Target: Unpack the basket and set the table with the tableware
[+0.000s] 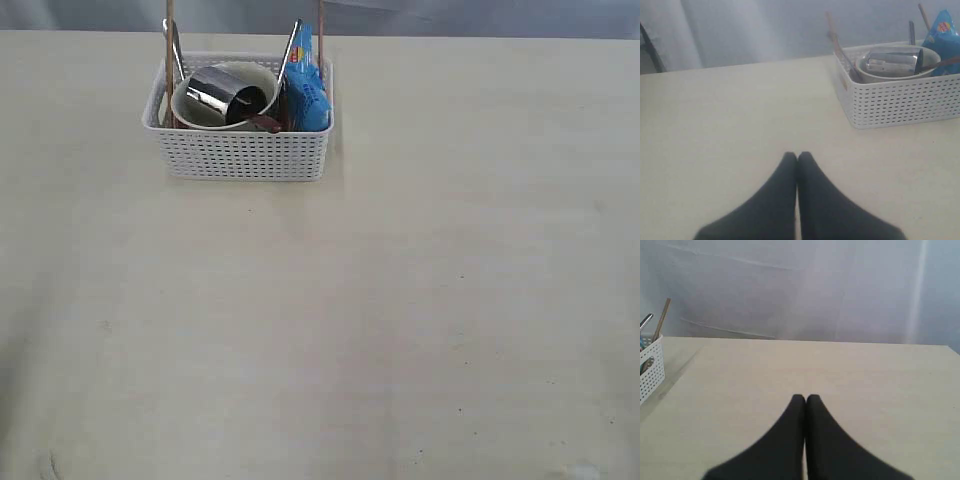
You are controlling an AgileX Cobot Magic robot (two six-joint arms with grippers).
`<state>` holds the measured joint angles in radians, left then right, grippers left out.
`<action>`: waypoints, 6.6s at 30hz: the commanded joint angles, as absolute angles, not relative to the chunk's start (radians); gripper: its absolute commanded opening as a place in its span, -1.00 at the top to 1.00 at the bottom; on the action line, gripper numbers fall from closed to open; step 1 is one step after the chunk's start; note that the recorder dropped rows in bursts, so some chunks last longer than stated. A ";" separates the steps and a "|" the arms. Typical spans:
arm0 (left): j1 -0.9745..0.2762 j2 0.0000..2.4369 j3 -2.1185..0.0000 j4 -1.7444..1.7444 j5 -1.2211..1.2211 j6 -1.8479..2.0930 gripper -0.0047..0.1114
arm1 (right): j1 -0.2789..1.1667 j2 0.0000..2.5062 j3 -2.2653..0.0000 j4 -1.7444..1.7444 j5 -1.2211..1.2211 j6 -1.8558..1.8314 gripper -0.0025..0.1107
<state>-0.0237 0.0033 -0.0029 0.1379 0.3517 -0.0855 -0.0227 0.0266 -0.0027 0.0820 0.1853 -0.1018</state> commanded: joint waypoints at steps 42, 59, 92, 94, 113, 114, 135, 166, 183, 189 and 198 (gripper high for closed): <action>-0.022 0.000 0.000 0.135 0.350 -0.086 0.92 | -0.019 1.168 -0.981 -0.190 0.043 0.352 0.95; -0.022 0.000 0.000 0.135 0.350 -0.086 0.92 | 0.220 1.569 -1.429 0.108 0.731 -0.258 0.95; -0.022 0.000 0.000 0.135 0.350 -0.086 0.92 | 0.666 2.130 -1.992 0.163 1.132 -0.390 -0.16; -0.022 0.000 0.000 0.135 0.350 -0.086 0.92 | 0.668 2.147 -1.994 0.155 1.135 -0.388 -0.15; -0.022 0.000 0.000 0.135 0.350 -0.086 0.92 | 0.670 2.204 -1.994 0.108 1.167 -0.351 -0.15; -0.022 0.000 0.000 0.135 0.350 -0.086 0.92 | 0.670 2.204 -1.994 0.108 1.167 -0.351 -0.15; -0.022 0.000 0.000 0.135 0.350 -0.086 0.92 | 0.670 2.186 -1.994 0.108 1.186 -0.309 0.38; -0.022 0.000 0.000 0.135 0.350 -0.086 0.92 | 0.670 2.048 -1.998 0.087 1.221 -0.261 0.96; -0.022 0.000 0.000 0.135 0.350 -0.086 0.92 | 0.670 1.915 -1.900 0.049 1.221 -0.233 0.96; -0.022 0.000 0.000 0.135 0.350 -0.086 0.92 | 0.670 1.832 -1.830 0.042 1.221 -0.232 0.96; -0.022 0.000 0.000 0.135 0.350 -0.086 0.92 | 0.670 1.620 -1.674 0.013 1.221 -0.335 0.96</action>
